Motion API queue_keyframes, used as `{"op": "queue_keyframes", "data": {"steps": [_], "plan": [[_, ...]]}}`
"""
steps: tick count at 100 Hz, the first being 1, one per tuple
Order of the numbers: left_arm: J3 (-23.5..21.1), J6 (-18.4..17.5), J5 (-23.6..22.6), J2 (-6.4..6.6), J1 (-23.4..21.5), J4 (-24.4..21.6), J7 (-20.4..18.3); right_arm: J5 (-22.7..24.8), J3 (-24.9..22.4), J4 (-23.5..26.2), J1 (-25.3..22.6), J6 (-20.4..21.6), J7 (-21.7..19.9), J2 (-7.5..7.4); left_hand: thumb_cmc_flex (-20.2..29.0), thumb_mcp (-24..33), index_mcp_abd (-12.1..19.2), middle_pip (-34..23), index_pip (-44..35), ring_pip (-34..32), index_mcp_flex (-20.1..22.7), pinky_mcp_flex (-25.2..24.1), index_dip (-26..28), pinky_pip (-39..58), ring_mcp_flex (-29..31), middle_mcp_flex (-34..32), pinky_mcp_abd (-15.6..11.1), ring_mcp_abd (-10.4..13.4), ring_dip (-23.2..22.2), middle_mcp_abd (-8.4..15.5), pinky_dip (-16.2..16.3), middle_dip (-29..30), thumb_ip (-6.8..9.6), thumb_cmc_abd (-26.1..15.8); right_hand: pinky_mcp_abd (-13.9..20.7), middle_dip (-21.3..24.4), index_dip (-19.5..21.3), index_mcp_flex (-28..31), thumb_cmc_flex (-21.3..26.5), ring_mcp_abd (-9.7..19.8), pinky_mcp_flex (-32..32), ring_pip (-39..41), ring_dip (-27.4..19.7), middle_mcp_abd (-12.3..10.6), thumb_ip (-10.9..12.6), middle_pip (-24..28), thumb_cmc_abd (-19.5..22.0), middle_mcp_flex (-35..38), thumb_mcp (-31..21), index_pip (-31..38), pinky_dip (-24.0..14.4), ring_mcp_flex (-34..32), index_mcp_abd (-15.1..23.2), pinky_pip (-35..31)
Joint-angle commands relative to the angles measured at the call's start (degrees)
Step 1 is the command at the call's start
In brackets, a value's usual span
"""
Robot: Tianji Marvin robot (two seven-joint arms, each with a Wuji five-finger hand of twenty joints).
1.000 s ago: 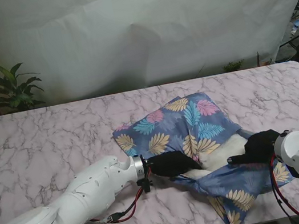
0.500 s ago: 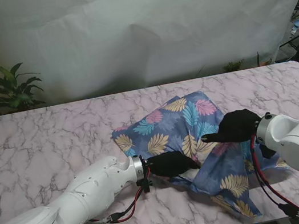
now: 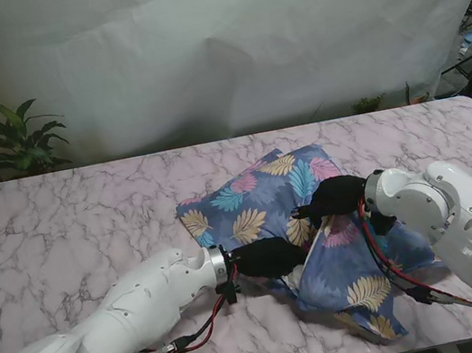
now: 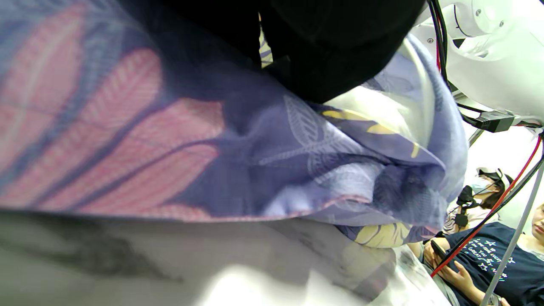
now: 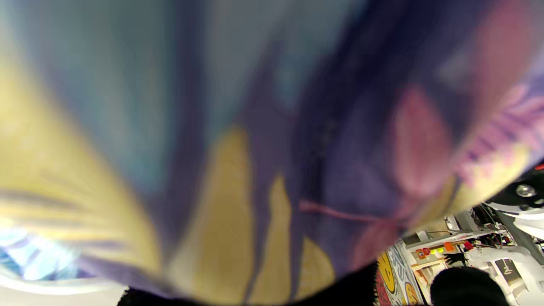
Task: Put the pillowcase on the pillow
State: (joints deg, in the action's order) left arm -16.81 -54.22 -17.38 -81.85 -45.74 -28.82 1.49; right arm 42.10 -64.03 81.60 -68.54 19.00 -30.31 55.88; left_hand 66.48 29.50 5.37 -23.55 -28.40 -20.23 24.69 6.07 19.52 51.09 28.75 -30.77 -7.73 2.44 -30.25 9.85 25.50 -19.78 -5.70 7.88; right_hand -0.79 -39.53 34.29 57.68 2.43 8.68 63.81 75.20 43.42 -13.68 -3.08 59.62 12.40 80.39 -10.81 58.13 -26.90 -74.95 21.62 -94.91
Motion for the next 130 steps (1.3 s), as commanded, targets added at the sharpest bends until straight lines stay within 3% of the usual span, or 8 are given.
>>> {"op": "queue_keyframes", "data": {"steps": [1,16,48,72,84,90,105,130], "plan": [[0.65,2.48,-1.05,1.6,-1.25,0.51,-1.9,-0.37,0.49,0.02,-0.35,0.18,-0.3,0.46,-3.01,-5.05,-4.68,-0.5,0.04,-3.17,-1.81,-0.74,-0.65,-3.59,2.53,1.07,10.42,-6.84,0.63,-7.57,2.32,-0.87,0.99,-1.83,-1.38,1.02,-0.51,-4.76,1.43,-1.4,-3.14,-8.52,-4.32,0.13,1.06,-5.36,0.0,-1.16,1.2,-1.79,2.55,-0.98,1.66,2.42],[0.72,8.5,-1.33,3.75,-1.59,-4.83,-3.6,-4.65,0.32,1.88,-1.79,-0.86,-1.42,0.51,-5.92,-19.11,-6.23,1.38,3.87,-1.63,-5.99,-1.7,-2.48,-6.15,0.06,4.9,11.95,-7.91,1.03,-8.17,3.56,-0.82,2.32,-7.51,-5.71,5.7,-4.4,-17.85,1.94,-3.18,-25.84,-37.81,-10.95,3.63,0.9,-16.37,-0.07,-17.83,2.04,-7.23,2.2,7.67,0.31,20.27],[1.09,18.9,0.45,5.19,-2.33,-10.84,-8.18,-7.41,-4.47,12.3,-9.91,-4.32,5.82,2.31,-14.41,-29.55,-10.83,3.31,13.74,-1.77,-13.04,1.6,-3.59,-3.82,0.72,9.25,12.92,-10.29,0.34,-11.08,5.18,-0.88,5.07,-14.76,-2.9,15.67,-9.94,-36.8,2.6,-1.92,-52.86,-58.71,-21.59,5.83,0.77,-27.08,0.58,-44.24,3.52,-15.17,5.4,33.45,-2.78,35.65],[1.15,26.91,2.49,6.46,-2.84,-14.73,-12.82,16.8,-13.58,27.1,-23.06,-10.67,11.52,3.0,-17.77,-29.89,-18.97,1.88,20.72,-8.96,-16.5,9.54,-4.1,8.17,8.38,9.59,12.48,-11.76,-2.48,-14.93,6.18,-1.62,5.67,-16.31,1.49,18.88,-11.72,-33.27,9.79,-1.29,-55.9,-56.94,-26.69,6.82,0.8,-27.42,-5.7,-43.2,0.7,-16.69,9.07,39.05,-5.32,38.02],[1.07,30.84,3.59,6.85,-3.14,-16.42,-14.72,34.51,-17.35,34.71,-28.98,-11.65,5.87,2.8,-19.24,-29.98,-23.72,0.24,25.1,-15.89,-16.65,16.96,-5.17,20.17,14.1,9.16,11.75,-13.03,-4.73,-17.68,8.38,-2.34,5.79,-17.26,2.56,20.46,-13.24,-32.85,12.54,-1.27,-55.04,-57.69,-29.07,6.18,1.01,-29.36,-10.11,-42.72,-2.2,-18.57,10.1,39.51,-7.0,39.21],[0.38,33.32,3.7,7.04,-3.83,-17.58,-14.55,35.87,-17.97,36.19,-30.57,-12.6,2.42,2.86,-19.64,-30.02,-25.6,-0.77,27.85,-18.31,-16.57,23.46,-5.81,27.58,14.71,9.38,7.49,-14.25,-5.15,-19.19,8.78,-2.59,5.79,-17.43,2.76,20.63,-13.73,-33.6,12.86,-1.95,-55.45,-58.21,-29.59,7.27,1.03,-29.54,-10.96,-44.47,-3.38,-19.38,10.82,40.85,-8.15,40.48],[-0.83,39.77,2.86,7.85,-5.22,-21.44,-13.82,38.96,-18.69,37.41,-32.93,-12.74,-1.3,2.87,-19.04,-30.01,-28.27,-1.65,28.64,-24.06,-16.47,31.14,-5.17,33.83,19.53,9.41,5.15,-14.31,-4.79,-21.86,5.45,-2.11,5.72,-17.02,3.33,21.48,-15.2,-35.08,13.07,-2.16,-56.17,-58.99,-30.18,8.28,0.82,-30.09,-12.12,-46.89,-4.66,-22.0,11.55,42.74,-10.58,41.64],[-0.34,44.1,0.23,9.3,-5.27,-25.02,-14.35,40.9,-19.62,37.13,-35.88,-17.19,4.55,3.5,-18.43,-29.85,-28.51,-1.72,28.48,-25.51,-16.34,34.47,-5.1,34.3,21.71,9.46,3.64,-13.54,-4.55,-22.06,4.12,-1.91,5.7,-16.28,4.28,21.67,-16.52,-42.21,11.77,-2.73,-58.94,-60.32,-30.78,9.62,0.5,-29.42,-12.47,-55.16,-5.33,-24.65,12.71,48.43,-13.7,43.75]]}}
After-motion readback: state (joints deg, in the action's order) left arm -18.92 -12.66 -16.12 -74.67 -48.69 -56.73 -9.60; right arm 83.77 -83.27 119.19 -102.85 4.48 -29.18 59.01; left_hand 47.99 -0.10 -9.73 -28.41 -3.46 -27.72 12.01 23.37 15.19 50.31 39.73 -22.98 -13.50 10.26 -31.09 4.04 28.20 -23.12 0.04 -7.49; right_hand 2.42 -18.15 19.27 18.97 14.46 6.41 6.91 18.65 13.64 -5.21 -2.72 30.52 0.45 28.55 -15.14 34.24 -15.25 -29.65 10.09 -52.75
